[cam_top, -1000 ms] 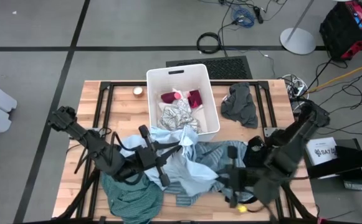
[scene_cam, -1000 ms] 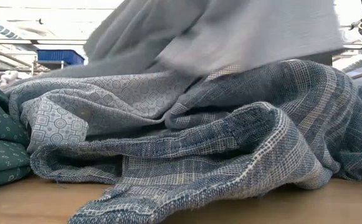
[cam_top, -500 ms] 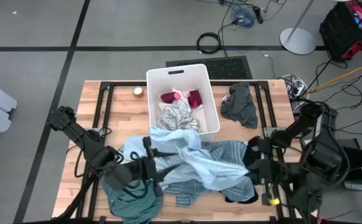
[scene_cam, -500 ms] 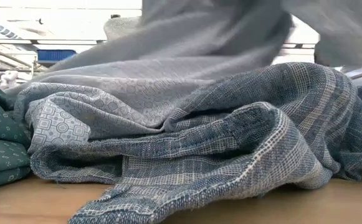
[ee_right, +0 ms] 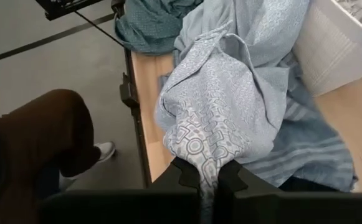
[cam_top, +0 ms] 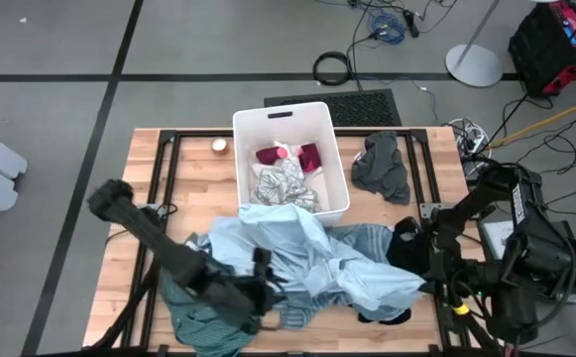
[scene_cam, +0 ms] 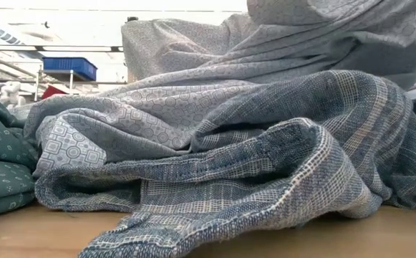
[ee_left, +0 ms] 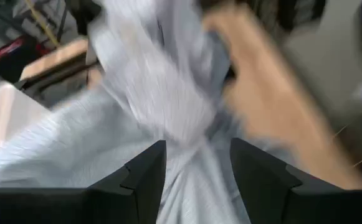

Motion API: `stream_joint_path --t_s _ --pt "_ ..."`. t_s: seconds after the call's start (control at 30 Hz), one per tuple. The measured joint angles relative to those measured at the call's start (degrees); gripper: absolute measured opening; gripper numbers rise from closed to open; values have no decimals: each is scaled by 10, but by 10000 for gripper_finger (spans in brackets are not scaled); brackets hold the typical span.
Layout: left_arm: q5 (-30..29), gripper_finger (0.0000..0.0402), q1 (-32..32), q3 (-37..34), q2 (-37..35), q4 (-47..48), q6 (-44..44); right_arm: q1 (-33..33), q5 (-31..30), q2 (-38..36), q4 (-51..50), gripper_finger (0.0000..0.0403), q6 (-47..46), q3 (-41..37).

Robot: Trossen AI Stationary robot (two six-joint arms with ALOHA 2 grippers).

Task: Sort clothes
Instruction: Put the light blue shirt into the white laundry bin

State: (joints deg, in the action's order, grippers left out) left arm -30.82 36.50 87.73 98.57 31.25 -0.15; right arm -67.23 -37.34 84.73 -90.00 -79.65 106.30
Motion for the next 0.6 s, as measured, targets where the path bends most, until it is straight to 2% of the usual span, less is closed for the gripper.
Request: stream_joint_path --t_s 0.2,0.4,0.57,0.6 --pt "-68 182 -18 -1 67 33 44 -4 0 1 0 0 -7 0" --pt "-62 182 -60 -1 83 94 68 -4 0 1 0 0 -2 0" --pt "-50 182 -94 -1 85 68 108 -4 -2 4 0 0 9 -1" --pt "-32 182 -99 -1 85 66 113 -4 -2 6 0 0 9 -1"
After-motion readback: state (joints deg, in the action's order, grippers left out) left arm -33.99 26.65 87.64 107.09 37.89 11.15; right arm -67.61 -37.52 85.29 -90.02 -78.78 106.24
